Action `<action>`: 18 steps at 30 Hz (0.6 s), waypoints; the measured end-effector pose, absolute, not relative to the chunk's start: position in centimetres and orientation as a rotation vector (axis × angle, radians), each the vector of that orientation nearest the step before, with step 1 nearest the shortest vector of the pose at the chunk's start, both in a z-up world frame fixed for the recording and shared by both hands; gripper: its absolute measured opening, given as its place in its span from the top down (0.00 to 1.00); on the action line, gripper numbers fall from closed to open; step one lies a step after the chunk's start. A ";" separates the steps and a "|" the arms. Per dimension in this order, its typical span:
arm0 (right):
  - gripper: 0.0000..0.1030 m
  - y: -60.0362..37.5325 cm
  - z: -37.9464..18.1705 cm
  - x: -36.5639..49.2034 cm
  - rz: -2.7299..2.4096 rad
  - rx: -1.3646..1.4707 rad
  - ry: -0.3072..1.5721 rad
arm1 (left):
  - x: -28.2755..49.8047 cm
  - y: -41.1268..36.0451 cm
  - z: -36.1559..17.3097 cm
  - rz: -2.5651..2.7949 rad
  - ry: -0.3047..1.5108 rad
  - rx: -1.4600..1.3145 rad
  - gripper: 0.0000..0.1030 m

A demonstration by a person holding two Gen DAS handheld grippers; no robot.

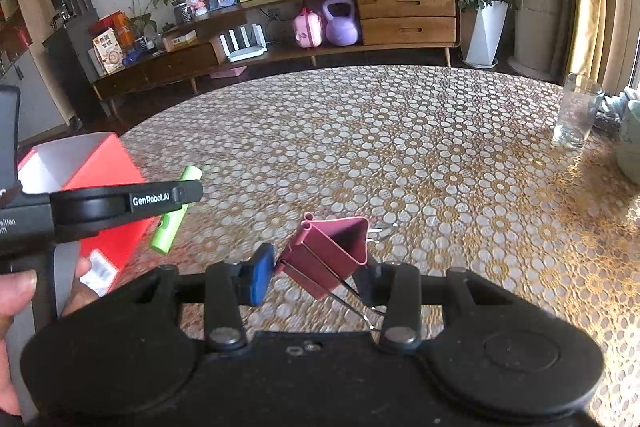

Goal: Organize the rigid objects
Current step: 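Carry the highlighter and the binder clip in both tools over the red box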

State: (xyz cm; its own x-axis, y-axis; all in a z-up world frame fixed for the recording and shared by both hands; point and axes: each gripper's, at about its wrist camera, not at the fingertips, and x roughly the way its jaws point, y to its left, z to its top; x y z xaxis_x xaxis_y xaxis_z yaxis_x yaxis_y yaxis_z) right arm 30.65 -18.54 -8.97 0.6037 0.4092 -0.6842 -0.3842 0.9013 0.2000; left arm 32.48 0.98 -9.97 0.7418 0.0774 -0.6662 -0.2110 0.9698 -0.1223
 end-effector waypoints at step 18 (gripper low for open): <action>0.60 -16.5 -0.9 23.0 0.541 -0.018 0.731 | 23.0 2.6 -2.2 0.056 0.677 -0.171 0.85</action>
State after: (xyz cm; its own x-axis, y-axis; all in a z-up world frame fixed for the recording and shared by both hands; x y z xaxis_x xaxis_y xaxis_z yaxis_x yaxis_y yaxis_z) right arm 23.02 -16.53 -0.85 0.6146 0.4631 -0.6386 -0.4752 0.8635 0.1689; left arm 22.97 2.64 -2.21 0.7784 -0.0037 -0.6278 -0.1073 0.9845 -0.1388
